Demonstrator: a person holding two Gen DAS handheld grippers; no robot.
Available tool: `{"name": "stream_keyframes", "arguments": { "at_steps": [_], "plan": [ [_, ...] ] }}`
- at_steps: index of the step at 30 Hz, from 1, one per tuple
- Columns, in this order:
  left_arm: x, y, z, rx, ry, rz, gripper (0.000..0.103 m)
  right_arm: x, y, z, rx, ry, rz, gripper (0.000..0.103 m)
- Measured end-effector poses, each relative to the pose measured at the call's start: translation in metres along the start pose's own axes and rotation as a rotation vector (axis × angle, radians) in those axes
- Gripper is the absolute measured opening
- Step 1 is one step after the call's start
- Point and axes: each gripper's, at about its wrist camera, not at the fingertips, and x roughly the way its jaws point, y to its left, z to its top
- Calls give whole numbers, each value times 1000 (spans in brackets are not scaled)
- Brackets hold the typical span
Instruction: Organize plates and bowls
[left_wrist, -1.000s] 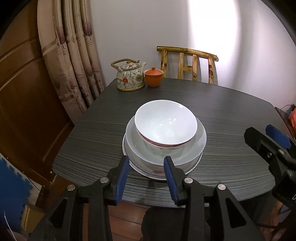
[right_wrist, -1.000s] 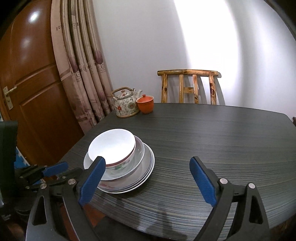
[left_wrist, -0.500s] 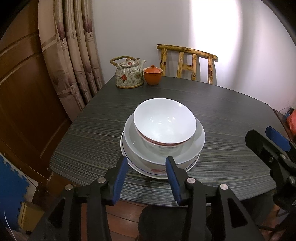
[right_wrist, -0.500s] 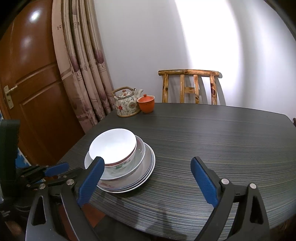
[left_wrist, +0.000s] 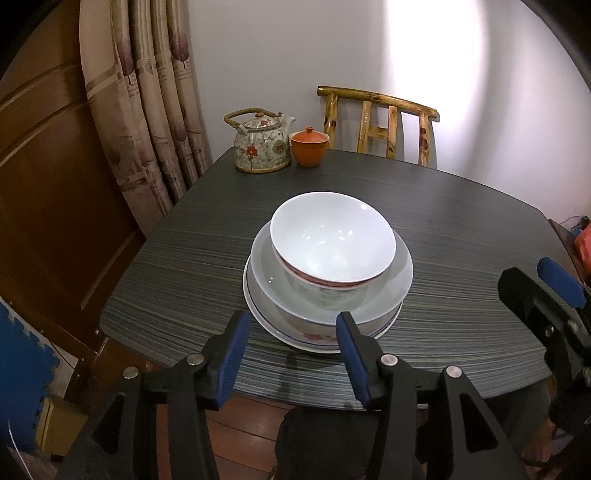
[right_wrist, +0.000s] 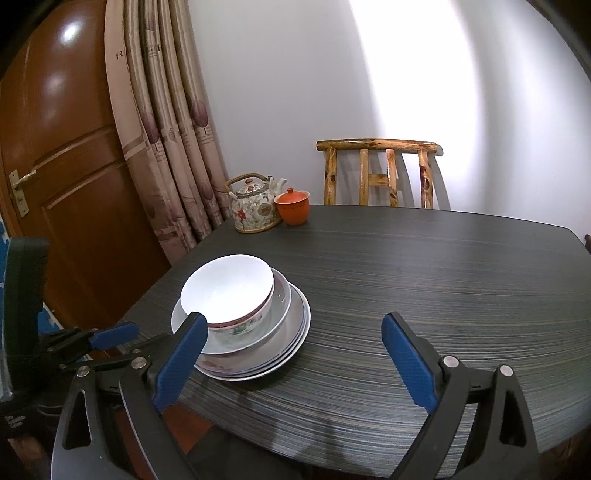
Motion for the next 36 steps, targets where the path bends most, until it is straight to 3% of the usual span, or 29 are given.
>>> {"name": "stream_keyframes", "arguments": {
  "at_steps": [36],
  "plan": [
    [5,1,-1,4,1,30,50,-1,2,-5,-7,10,-3,96]
  ]
}}
